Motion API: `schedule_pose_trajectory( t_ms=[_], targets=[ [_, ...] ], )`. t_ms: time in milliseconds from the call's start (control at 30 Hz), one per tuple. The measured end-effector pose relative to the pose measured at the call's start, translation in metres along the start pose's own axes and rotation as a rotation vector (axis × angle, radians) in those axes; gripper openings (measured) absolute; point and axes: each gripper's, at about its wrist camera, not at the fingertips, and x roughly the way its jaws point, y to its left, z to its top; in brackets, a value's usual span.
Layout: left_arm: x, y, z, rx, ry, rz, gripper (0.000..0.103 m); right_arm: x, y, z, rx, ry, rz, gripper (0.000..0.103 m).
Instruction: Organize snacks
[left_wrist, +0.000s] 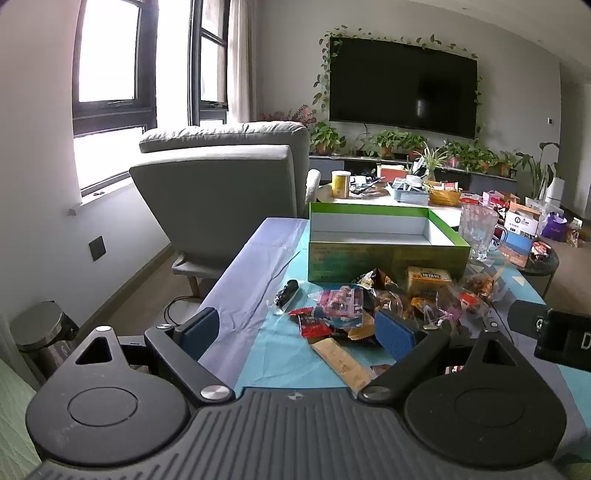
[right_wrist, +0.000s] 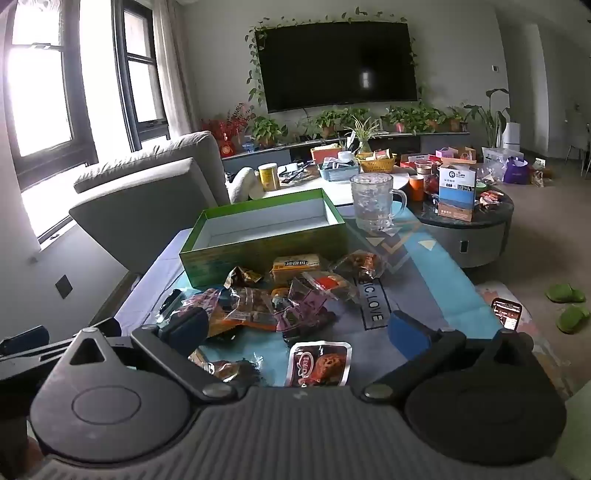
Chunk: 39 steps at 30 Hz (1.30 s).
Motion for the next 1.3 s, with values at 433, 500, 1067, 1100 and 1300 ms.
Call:
schedule_pose_trajectory(
  t_ms=[433,500,1067,1100,1300],
  targets=[
    [-0.001,0.004,-0.009,0.019,0.000,-0.007,0.090,-0.010,0.002,-0.003,0.004,-0.003,-0.002,0.046],
    [-0.003,-0.003,-0.006,0.032,-0.002,-0.004,0.090,-0.011,0.003,-0.002,0.003,-0.001,0.000,0.046],
    [-0.001,-0.009,-0.013,0.058,0.014,0.000,0.090,-0.005,-0.004,-0.010,0.019,-0.002,-0.011,0.046],
    [-0.002,-0.009,-0.014,0.058,0.014,0.000,0.090,-0.005,-0.004,-0.010,0.018,-0.001,-0.012,0.046],
    [0.000,-0.008,-0.016,0.060,0.026,0.004,0.090,-0.004,-0.005,-0.012,0.023,0.002,-0.016,0.046]
  ],
)
